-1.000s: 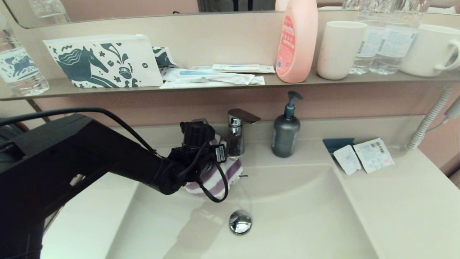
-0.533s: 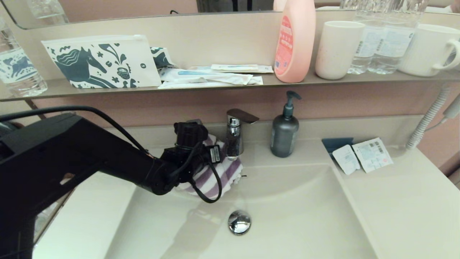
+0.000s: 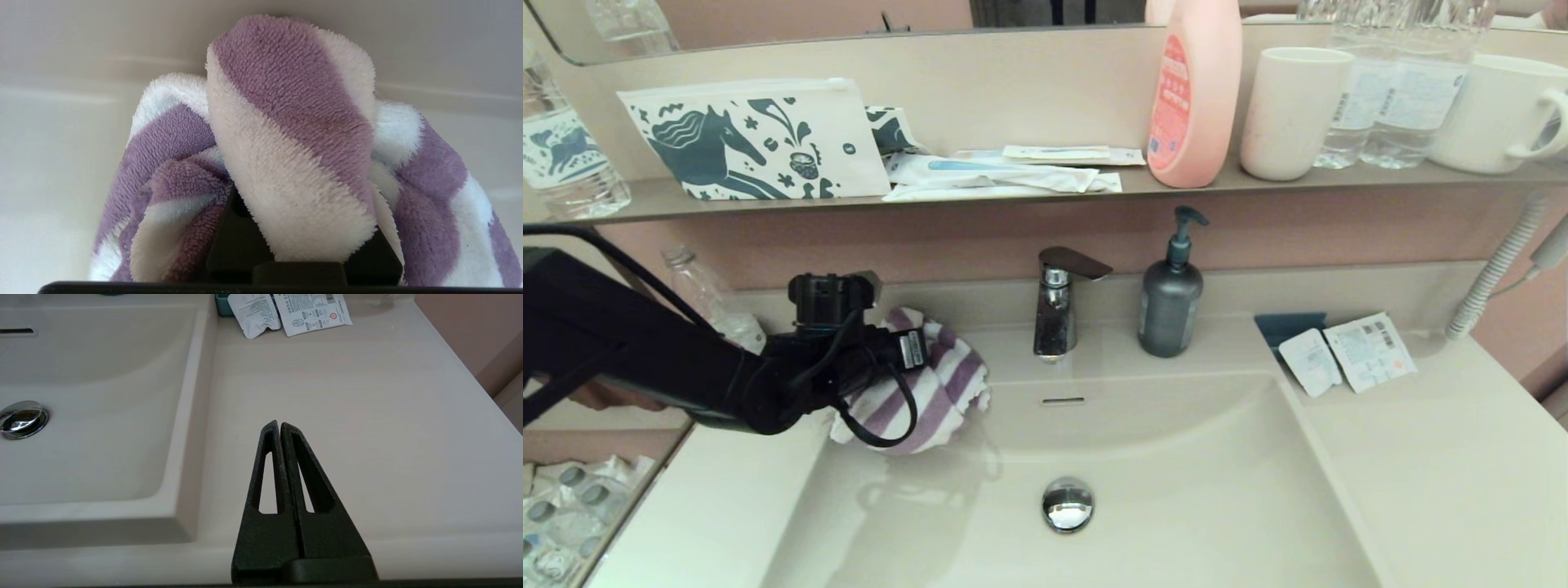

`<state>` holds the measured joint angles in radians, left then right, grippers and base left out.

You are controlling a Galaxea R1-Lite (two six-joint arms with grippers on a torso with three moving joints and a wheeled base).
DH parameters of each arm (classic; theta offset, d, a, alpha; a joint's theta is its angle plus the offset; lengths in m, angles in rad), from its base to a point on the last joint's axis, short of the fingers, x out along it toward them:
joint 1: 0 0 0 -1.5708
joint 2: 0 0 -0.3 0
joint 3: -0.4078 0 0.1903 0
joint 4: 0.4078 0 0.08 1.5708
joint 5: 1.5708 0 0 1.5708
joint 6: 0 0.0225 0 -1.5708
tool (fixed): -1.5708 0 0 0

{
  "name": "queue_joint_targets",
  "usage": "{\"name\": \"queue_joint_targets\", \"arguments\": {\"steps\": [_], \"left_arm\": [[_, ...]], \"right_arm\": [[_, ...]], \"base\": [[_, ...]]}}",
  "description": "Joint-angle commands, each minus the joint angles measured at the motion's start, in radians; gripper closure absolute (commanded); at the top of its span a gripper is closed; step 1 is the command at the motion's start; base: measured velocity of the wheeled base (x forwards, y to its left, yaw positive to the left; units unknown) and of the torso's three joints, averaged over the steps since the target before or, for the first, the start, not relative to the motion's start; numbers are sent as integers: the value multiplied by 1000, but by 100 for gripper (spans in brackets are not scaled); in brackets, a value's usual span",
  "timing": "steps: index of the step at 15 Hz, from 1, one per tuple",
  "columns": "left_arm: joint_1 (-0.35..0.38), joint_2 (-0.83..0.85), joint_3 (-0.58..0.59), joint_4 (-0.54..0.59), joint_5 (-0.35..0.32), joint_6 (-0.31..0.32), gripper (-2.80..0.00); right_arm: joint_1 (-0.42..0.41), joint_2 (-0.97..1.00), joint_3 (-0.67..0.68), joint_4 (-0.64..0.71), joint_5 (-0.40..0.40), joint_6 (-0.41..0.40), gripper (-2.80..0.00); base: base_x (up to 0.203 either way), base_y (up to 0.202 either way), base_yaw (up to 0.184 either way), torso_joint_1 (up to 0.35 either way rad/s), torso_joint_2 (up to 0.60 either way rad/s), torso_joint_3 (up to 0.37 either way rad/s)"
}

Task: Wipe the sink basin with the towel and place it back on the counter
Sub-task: Wipe the sink

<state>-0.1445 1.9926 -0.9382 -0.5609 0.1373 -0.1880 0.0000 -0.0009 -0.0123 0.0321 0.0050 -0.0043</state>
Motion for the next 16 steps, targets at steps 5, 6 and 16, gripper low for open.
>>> {"name": "queue_joint_targets", "arguments": {"steps": [5, 6, 16], "left_arm": [[83, -155, 83, 5, -6, 4, 0], [79, -203, 90, 39, 2, 4, 0], [399, -733, -169, 846, -108, 96, 0]], "right_arm": [[0, 1, 0, 0, 1, 0, 0], [0, 1, 0, 0, 1, 0, 0], [0, 1, 0, 0, 0, 0, 0]], "base": [[0, 0, 0, 0, 0, 0], [0, 0, 0, 0, 0, 0], [0, 0, 0, 0, 0, 0]]}}
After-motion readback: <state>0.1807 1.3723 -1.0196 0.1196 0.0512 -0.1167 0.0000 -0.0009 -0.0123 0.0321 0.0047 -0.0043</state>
